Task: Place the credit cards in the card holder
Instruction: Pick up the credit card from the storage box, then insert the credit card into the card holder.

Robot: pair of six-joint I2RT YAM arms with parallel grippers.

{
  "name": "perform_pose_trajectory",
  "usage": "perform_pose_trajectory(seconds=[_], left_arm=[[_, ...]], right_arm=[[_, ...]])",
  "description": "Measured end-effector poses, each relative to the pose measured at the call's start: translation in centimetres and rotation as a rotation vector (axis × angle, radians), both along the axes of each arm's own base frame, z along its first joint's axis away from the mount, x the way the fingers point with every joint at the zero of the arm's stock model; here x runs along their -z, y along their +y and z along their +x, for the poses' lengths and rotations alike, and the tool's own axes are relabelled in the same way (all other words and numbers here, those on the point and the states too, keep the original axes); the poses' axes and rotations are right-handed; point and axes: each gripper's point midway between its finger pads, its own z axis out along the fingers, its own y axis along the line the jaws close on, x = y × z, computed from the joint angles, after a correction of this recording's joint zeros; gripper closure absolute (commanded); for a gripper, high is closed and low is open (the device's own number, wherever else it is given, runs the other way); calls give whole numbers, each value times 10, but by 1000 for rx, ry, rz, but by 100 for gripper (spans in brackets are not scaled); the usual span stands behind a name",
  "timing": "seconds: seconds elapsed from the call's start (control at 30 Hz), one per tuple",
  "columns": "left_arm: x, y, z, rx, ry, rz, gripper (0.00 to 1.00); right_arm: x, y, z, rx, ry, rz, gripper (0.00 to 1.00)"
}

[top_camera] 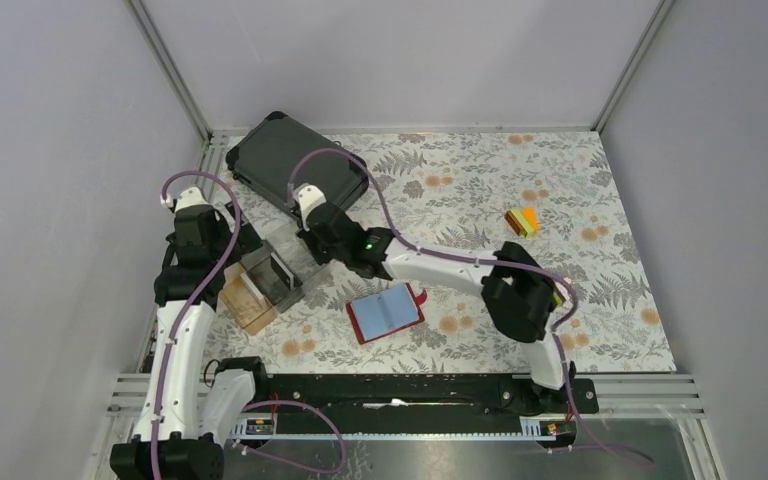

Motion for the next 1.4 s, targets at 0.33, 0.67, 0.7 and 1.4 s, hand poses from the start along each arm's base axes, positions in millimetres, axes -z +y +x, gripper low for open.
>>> perform_pose_trajectory(seconds=[0.33, 0.67, 0.7, 1.4], left_arm=[[-16, -46, 0, 202, -143, -136, 1], [-36, -183, -19, 686, -314, -504, 1], [-38, -196, -22, 734, -320, -538, 1], [-86, -299, -67, 1131, -435, -936, 100]], right_arm=[[-80, -67, -4, 94, 5, 267, 100], [-73, -181, -21, 244, 140, 527, 100], [-78, -185, -29, 235, 146, 569, 100], [-157, -193, -97, 7, 261, 1085, 81]])
